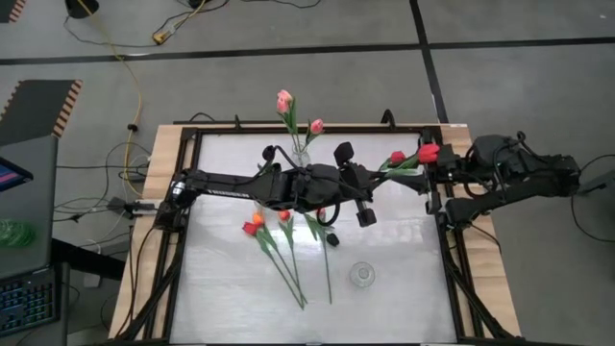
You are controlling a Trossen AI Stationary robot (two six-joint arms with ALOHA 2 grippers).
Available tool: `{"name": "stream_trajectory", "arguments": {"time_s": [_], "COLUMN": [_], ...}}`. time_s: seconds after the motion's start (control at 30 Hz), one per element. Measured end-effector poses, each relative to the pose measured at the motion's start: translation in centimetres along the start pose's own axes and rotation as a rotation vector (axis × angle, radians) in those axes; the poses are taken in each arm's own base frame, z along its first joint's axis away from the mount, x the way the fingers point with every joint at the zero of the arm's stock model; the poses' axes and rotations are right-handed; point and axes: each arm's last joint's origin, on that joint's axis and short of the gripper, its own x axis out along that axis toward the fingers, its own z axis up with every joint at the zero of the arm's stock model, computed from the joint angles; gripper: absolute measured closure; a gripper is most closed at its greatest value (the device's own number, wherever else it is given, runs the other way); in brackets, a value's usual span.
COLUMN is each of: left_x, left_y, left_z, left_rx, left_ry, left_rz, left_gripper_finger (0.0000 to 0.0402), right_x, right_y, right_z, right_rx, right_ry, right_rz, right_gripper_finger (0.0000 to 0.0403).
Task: Sort flowers into vase by color
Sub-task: Put the red tulip into the red vase
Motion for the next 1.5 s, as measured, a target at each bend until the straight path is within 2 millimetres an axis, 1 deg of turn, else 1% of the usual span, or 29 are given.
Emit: {"name": "stream_trajectory", "arguments": {"time_s": [0.13,0.23,0.27,0.4,0.5,0.6,0.73,0.87,0.93,0.97,1.07,1.13,1.23,1.33,1.5], "left_x": [0.0,0.0,0.0,-0.5,-2.0,-4.2,-7.4,-10.0,-10.7,-11.0,-11.5,-11.9,-12.5,-13.5,-15.8], "left_y": [0.0,0.0,-0.1,-0.1,0.0,0.4,0.3,-0.9,-1.8,-2.5,-3.6,-3.8,-3.7,-3.2,-2.1], "left_z": [0.0,-0.1,-0.1,0.0,0.7,1.6,2.0,1.7,1.1,0.5,-1.7,-3.2,-5.4,-7.7,-10.9], "left_rx": [-0.005,0.007,0.013,0.026,0.065,0.091,0.09,0.105,0.119,0.141,0.179,0.182,0.148,0.097,0.013], "left_ry": [0.0,0.006,0.006,0.028,0.078,0.144,0.273,0.39,0.412,0.427,0.467,0.494,0.509,0.485,0.383], "left_rz": [-0.004,-0.005,-0.006,-0.018,-0.037,-0.065,-0.137,-0.194,-0.2,-0.19,-0.116,-0.07,-0.044,-0.041,-0.093], "left_gripper_finger": [0.0393,0.038,0.0372,0.0329,0.0297,0.0275,0.0272,0.028,0.0282,0.0283,0.0283,0.0284,0.0284,0.0284,0.0284], "right_x": [0.0,0.0,0.0,0.0,0.0,0.0,0.0,0.2,0.4,0.4,0.4,0.4,0.3,0.2,0.1], "right_y": [0.0,0.0,0.0,0.0,0.0,0.0,-0.1,-0.1,-0.1,-0.1,-0.2,-0.3,-0.4,-0.6,-0.8], "right_z": [0.0,0.0,0.0,-0.1,-0.3,-0.7,-1.2,-1.4,-1.4,-1.4,-1.4,-1.5,-1.7,-2.1,-2.4], "right_rx": [0.007,0.008,0.008,0.015,0.046,0.056,0.069,0.064,0.065,0.065,0.066,0.068,0.058,0.075,0.072], "right_ry": [0.0,0.001,0.002,0.007,0.031,0.072,0.12,0.14,0.143,0.143,0.142,0.145,0.171,0.199,0.228], "right_rz": [-0.001,0.0,-0.001,0.0,-0.001,-0.004,-0.012,-0.04,-0.042,-0.043,-0.075,-0.107,-0.157,-0.206,-0.271], "right_gripper_finger": [0.032,0.0362,0.037,0.037,0.037,0.0366,0.0362,0.0364,0.0364,0.0364,0.0364,0.0364,0.0364,0.0364,0.0364]}}
